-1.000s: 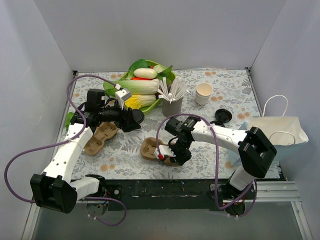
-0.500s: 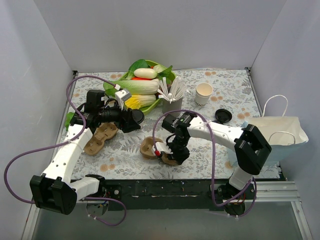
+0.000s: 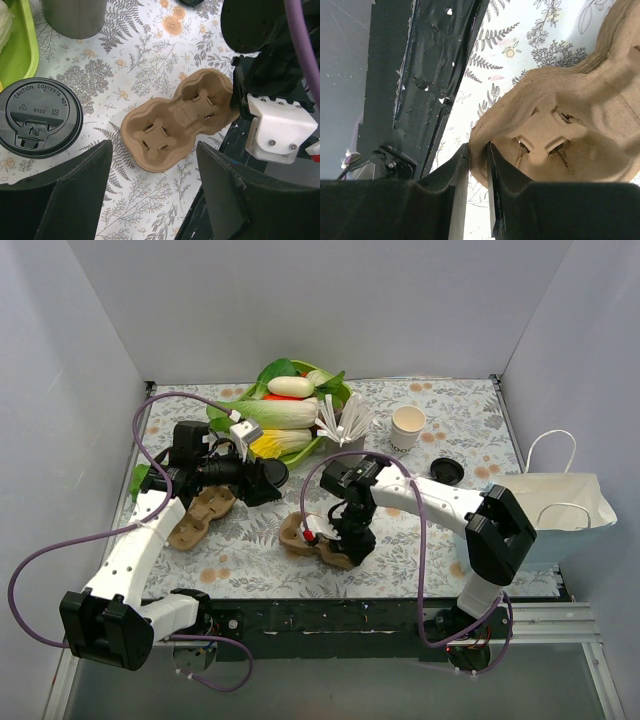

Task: Pack the takeout coffee

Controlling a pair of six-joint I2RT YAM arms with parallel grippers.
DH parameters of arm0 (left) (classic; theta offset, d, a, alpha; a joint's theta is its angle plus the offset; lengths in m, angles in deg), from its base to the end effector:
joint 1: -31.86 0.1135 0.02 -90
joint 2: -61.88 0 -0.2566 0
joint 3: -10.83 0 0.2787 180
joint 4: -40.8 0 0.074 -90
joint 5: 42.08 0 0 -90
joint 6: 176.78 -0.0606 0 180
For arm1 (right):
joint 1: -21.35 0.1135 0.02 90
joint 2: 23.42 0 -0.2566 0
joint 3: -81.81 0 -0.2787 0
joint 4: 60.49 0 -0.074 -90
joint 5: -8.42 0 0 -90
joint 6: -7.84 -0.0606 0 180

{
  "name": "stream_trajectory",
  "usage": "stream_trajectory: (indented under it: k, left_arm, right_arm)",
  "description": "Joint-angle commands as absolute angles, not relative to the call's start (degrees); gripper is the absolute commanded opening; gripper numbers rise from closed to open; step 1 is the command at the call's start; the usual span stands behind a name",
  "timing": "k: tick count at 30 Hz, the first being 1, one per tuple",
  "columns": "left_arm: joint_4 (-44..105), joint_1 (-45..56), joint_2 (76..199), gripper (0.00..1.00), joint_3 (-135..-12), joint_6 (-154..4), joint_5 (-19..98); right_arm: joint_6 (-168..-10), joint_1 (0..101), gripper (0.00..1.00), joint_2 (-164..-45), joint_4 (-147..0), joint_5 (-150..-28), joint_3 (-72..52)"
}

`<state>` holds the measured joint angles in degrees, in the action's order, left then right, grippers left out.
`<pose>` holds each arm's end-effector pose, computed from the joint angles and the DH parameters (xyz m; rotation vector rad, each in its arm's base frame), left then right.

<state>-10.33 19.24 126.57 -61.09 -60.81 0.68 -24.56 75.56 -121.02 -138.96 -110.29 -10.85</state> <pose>0.2535 -0.1024 0.3007 0.1602 2.3704 -1.2925 0.1700 0.2855 0.1911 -2.4964 1.6796 0.7687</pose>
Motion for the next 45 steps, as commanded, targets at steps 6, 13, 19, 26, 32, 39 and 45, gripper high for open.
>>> stream_trajectory:
  k: [6,13,19,26,32,39,45]
  left_arm:
    - [-10.3,19.0,123.8,0.68,-59.3,-61.1,-0.4]
    - [-10.3,19.0,123.8,0.68,-58.8,-61.5,-0.6]
    - [-10.0,19.0,123.3,0.68,-58.3,-61.1,0.9]
    - [-8.4,19.1,122.8,0.68,-58.7,-49.5,19.4]
    - [-6.2,20.5,122.2,0.72,-58.1,-46.5,29.6]
    - [-5.9,22.0,120.9,0.73,-56.8,-45.3,30.1]
    - [-5.9,22.5,119.0,0.73,-55.8,-45.4,29.9]
  right_arm:
    - [-28.4,73.9,0.31,-121.8,-144.7,-115.0,-5.8]
    - [-29.1,72.7,0.30,-122.8,-145.2,-115.5,-3.5]
    - [-29.6,72.8,0.41,-117.8,-132.2,-114.4,-3.2]
    - [-49.0,73.3,0.51,-120.3,-118.5,-105.3,0.9]
    - [-67.4,74.7,0.73,-116.5,-114.1,-97.4,-4.5]
    - [-70.1,76.1,0.66,-118.0,-115.0,-98.8,-8.2]
    - [-72.1,76.2,0.59,-119.1,-114.7,-99.1,-10.4]
